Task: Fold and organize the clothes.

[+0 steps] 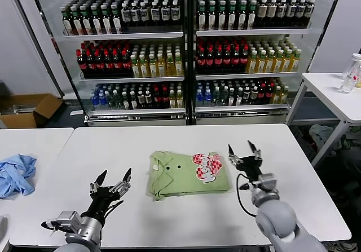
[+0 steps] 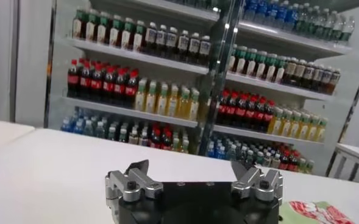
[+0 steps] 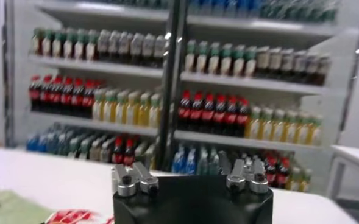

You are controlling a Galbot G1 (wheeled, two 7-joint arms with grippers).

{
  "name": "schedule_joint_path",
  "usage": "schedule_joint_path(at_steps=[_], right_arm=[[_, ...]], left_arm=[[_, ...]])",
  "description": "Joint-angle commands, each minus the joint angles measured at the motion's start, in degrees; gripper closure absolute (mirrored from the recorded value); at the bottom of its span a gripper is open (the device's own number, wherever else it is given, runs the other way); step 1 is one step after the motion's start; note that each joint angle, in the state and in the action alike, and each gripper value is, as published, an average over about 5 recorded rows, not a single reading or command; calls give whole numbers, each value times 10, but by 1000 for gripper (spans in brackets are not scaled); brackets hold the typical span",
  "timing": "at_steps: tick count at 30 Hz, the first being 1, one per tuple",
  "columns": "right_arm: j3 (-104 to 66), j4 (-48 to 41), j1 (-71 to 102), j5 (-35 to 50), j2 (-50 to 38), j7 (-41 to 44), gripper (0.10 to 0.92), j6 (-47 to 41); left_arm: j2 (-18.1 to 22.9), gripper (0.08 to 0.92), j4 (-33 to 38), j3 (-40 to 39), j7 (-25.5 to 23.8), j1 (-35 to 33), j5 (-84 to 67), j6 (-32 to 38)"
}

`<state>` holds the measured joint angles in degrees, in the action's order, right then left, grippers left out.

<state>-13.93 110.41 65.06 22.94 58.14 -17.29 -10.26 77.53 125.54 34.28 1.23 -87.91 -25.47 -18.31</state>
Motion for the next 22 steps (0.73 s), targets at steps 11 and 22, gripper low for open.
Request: schedule_joint_path(at_steps=[11,22], right_arm=[[-147,169,231,-72,-11,3,203,57],[-146,183,231,-56,-3,-11,203,23]], left_arm=[[13,177,81,8,-19,-71,115,44],[19,177,101,11,-18,-81,112,44]])
